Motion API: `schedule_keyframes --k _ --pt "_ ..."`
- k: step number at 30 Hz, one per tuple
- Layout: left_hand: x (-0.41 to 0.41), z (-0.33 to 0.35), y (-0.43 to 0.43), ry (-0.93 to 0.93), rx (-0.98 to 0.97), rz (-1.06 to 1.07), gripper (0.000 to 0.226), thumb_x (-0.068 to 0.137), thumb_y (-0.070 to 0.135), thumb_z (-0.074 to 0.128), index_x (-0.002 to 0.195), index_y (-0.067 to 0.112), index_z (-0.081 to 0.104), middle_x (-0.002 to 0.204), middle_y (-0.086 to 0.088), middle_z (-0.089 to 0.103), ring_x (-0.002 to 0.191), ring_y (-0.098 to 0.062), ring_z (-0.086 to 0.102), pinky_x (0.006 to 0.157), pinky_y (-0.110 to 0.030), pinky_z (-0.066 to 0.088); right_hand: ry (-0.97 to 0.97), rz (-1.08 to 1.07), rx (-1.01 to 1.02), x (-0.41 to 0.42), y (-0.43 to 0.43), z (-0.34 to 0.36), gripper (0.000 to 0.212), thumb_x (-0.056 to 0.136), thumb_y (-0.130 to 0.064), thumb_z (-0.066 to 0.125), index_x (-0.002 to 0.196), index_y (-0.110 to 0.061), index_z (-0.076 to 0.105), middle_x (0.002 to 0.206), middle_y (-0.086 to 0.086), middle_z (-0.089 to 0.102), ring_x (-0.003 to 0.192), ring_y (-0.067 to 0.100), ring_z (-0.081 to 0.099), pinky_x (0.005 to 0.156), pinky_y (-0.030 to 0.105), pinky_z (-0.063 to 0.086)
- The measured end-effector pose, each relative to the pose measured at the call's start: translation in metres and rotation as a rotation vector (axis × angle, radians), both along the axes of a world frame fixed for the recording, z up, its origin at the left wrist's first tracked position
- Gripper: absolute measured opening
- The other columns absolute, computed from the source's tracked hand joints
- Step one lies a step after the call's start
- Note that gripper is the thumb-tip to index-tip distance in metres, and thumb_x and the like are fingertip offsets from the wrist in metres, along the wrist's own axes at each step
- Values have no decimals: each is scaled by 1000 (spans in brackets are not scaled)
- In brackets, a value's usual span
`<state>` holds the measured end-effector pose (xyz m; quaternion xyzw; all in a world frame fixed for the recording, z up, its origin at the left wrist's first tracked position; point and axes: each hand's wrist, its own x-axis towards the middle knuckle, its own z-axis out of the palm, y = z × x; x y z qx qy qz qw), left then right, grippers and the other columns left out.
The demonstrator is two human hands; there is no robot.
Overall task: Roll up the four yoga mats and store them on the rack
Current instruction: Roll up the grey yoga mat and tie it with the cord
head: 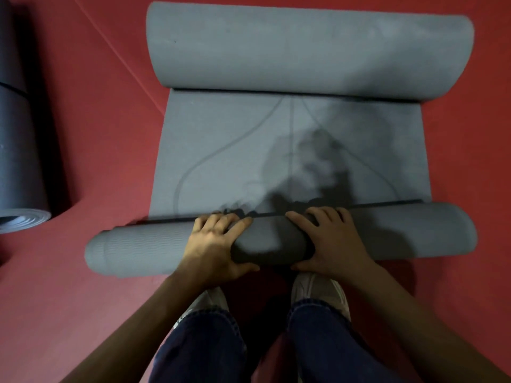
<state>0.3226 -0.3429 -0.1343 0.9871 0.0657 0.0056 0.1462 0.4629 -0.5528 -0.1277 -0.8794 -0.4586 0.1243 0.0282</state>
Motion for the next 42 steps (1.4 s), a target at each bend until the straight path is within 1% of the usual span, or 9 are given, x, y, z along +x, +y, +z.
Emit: schedule_keyframes --k 6,11,15,20,24,27,30,35,42 --pt "25 22 14 315 -108 25 108 43 87 38 138 37 44 136 6 53 126 -18 48 102 -30 29 -92 -101 198 -19 -17 -4 82 71 -64 57 143 -33 34 139 10 46 132 28 39 111 58 13" --pt "47 28 35 418 -275 5 105 43 89 48 136 43 42 136 16 53 124 -11 49 99 -27 36 -157 -131 233 -13 -27 -13 78 73 -59 55 142 -31 35 144 9 40 135 27 33 110 53 16" --pt "41 20 34 170 -263 -29 86 62 79 50 133 31 55 133 9 58 124 -15 52 102 -29 38 -65 -137 211 4 -18 -6 84 64 -64 54 140 -32 38 139 8 44 132 25 34 109 46 15" --pt "19 -8 -1 -270 -187 -32 36 88 32 55 121 19 63 132 -4 59 124 -22 48 107 -43 29 125 -124 43 45 3 6 100 51 -80 44 143 -43 32 145 1 38 136 19 26 109 40 8" --pt "20 -17 -8 -178 -110 28 57 82 51 55 134 28 46 145 -2 45 136 -22 35 113 -41 14 137 -44 36 66 15 8 100 53 -85 34 143 -41 34 143 3 43 133 24 36 105 38 16" --pt "40 -9 5 -93 -134 52 65 74 57 55 134 31 48 142 -1 50 133 -22 38 110 -37 16 -22 2 237 60 9 -3 65 80 -68 41 136 -34 49 135 8 53 125 28 47 103 37 24" --pt "58 1 18 -8 -159 59 73 70 64 51 136 32 51 143 3 49 133 -21 41 110 -31 12 -186 -143 373 32 10 -21 42 96 -43 38 134 -31 51 142 8 47 133 24 38 110 43 20" --pt "76 8 34 100 -274 65 76 69 64 52 139 36 44 149 9 40 139 -11 31 109 -27 10 -296 -180 375 24 15 -36 49 95 -51 38 140 -29 42 147 7 39 138 24 30 113 44 13" --pt "57 -6 20 -282 -208 99 41 86 41 60 121 21 65 137 -4 54 125 -24 47 110 -44 25 -248 -141 444 55 32 -26 54 87 -57 49 129 -25 58 131 10 56 124 26 47 106 43 24"
